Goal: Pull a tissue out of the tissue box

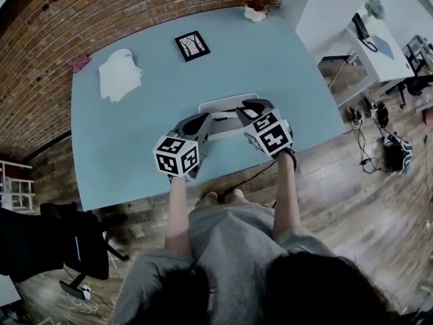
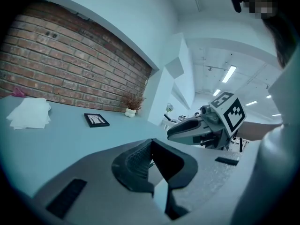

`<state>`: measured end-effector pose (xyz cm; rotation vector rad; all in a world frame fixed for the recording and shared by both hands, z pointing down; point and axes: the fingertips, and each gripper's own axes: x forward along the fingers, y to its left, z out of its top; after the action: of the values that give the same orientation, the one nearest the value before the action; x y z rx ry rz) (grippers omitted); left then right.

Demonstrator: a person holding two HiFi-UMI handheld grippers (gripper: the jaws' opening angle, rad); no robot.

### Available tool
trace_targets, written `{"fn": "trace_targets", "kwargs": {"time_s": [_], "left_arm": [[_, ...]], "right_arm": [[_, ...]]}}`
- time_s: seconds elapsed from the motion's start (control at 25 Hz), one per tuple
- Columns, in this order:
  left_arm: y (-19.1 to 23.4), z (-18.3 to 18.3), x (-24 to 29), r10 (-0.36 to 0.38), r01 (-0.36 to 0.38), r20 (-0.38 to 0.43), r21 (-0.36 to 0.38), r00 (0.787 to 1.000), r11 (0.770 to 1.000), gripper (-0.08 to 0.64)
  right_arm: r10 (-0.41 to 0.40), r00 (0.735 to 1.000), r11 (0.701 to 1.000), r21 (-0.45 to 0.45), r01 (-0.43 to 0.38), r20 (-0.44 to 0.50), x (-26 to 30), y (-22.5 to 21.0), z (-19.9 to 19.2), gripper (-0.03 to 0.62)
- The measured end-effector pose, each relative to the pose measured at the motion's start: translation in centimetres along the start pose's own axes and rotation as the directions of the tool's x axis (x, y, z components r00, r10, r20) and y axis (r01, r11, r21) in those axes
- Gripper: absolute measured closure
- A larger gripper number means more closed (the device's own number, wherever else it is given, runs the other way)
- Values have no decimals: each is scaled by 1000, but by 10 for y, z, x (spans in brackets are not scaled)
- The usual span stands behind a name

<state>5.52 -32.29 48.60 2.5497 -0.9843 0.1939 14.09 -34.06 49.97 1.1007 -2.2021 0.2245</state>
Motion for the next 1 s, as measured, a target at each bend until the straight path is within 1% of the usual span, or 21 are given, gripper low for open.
{"fn": "trace_targets", "kwargs": {"time_s": [0.08, 0.32, 0.44, 0.68, 0.8, 0.84, 1.0], "left_arm": [[2, -3, 1, 12, -12, -1, -12, 1000, 1000, 557], [6, -14, 1, 49, -50, -12, -35, 999, 998, 557], [6, -19, -1, 66, -67, -11, -47, 998, 997, 557], [8, -24, -1, 95, -96, -15, -68, 995, 993, 557], [8, -27, -1, 107, -108, -17, -75, 994, 991, 557], [9, -28, -2, 111, -112, -18, -77, 994, 991, 557], [10, -32, -5, 123, -124, -23, -81, 992, 989, 557]], "right_arm": [[13, 1000, 1000, -16, -13, -12, 5, 0, -4, 495], [87, 996, 996, -28, -88, -28, 18, 9, -11, 449], [111, 993, 992, -59, -114, -51, 24, 15, -17, 443], [152, 980, 976, -137, -169, -128, 36, 25, -30, 442], [162, 975, 971, -151, -184, -151, 39, 27, -35, 445], [160, 975, 971, -156, -184, -155, 40, 26, -36, 451], [127, 978, 959, -231, -164, -167, 42, 24, -35, 580]]}}
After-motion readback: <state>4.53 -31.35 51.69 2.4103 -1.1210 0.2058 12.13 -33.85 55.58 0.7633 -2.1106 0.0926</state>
